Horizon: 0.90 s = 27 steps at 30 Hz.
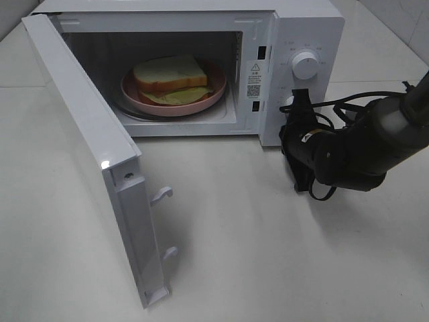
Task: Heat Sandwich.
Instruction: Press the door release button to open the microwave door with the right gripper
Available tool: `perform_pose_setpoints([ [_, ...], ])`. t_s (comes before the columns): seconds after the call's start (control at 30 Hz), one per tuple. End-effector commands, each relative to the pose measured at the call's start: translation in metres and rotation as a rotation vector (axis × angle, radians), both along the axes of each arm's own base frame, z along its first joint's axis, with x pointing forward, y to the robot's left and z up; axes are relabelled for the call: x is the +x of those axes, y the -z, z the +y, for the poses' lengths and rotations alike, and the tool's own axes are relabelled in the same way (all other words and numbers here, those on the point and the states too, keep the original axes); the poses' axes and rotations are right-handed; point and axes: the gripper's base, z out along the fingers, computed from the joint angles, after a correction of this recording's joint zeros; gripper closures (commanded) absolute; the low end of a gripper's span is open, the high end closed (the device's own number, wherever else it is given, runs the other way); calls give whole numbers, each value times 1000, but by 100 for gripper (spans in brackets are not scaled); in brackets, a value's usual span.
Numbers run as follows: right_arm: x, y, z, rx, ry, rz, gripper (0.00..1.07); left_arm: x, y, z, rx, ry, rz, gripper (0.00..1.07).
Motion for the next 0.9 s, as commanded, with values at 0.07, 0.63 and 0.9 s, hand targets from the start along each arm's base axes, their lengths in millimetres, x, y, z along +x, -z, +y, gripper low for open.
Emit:
perform_pose_setpoints([
  [0.07, 24, -38, 0, -12, -38, -243, 106, -4, 0, -1, -7, 1, -33, 5],
  [0.63, -11, -33, -10, -66, -96, -56, 107, -4, 0, -1, -7, 1, -33, 5],
  [0.9, -33, -36, -15, -118, -160, 16, 107, -4, 0, -1, -6, 2, -33, 5],
])
